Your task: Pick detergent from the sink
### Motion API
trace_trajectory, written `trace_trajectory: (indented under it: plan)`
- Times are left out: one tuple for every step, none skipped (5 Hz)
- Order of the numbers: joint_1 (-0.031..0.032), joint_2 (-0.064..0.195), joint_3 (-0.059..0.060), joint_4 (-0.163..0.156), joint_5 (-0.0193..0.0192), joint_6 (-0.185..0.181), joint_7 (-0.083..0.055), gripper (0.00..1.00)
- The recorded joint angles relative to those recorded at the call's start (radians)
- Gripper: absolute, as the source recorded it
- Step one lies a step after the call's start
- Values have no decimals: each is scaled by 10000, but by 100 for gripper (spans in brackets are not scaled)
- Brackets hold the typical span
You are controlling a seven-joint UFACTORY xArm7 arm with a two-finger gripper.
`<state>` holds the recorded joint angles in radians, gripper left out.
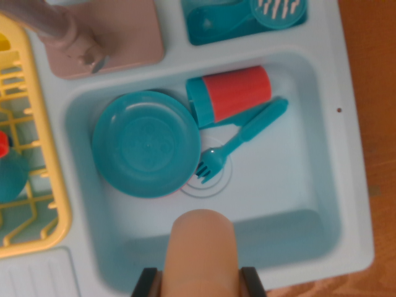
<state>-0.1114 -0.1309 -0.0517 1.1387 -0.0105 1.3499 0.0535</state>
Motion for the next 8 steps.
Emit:
trace_trajectory:
  plan:
    - [2, -120, 2, 288, -5, 407, 4, 100]
    - [2, -120, 2, 288, -5, 407, 4, 100]
    - [3, -229, 5, 550, -10, 779, 7, 100]
    - [3, -229, 5, 550, -10, 779, 7, 100]
    - [4, -326, 7, 783, -14, 1109, 10, 100]
    - [4, -326, 7, 783, -14, 1109, 10, 100]
    - [5, -408, 8, 980, -18, 1388, 13, 100]
    - [5, -408, 8, 980, -18, 1388, 13, 100]
